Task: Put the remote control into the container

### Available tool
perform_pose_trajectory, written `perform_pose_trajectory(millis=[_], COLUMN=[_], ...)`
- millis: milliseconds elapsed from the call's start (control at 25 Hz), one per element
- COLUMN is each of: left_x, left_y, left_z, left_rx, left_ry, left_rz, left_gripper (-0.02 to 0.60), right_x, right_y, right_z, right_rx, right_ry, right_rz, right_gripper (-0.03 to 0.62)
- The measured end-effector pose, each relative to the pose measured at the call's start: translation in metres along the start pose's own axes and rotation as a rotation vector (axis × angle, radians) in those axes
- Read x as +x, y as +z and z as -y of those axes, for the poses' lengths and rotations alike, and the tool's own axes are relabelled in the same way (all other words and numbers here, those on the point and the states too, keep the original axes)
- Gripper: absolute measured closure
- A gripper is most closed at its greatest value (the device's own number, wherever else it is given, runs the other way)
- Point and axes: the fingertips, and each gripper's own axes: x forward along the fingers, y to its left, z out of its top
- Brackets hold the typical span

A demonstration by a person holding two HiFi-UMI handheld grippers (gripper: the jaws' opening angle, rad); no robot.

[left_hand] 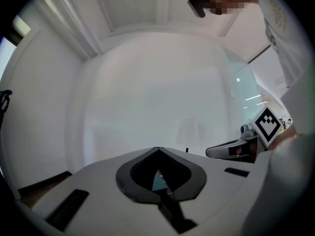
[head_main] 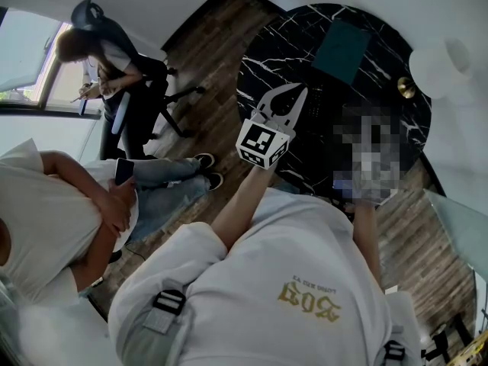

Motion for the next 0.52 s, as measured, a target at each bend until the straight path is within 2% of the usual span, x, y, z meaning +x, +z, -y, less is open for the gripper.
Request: perform_pose_trajectory(millis=[520], left_x=[0.0009], left_y=[-0.0038], left_z=[0.0002], left_rx=[-0.01], left_ry=[0.005], left_rz=[-0.01], left_gripper=[0.575], right_x=[-0.0014], right_y=[-0.0009], right_z=[0.0004], right_rx=[-0.012], right_ry=[0.003], right_rz=[-0.006], right_gripper=[0.583])
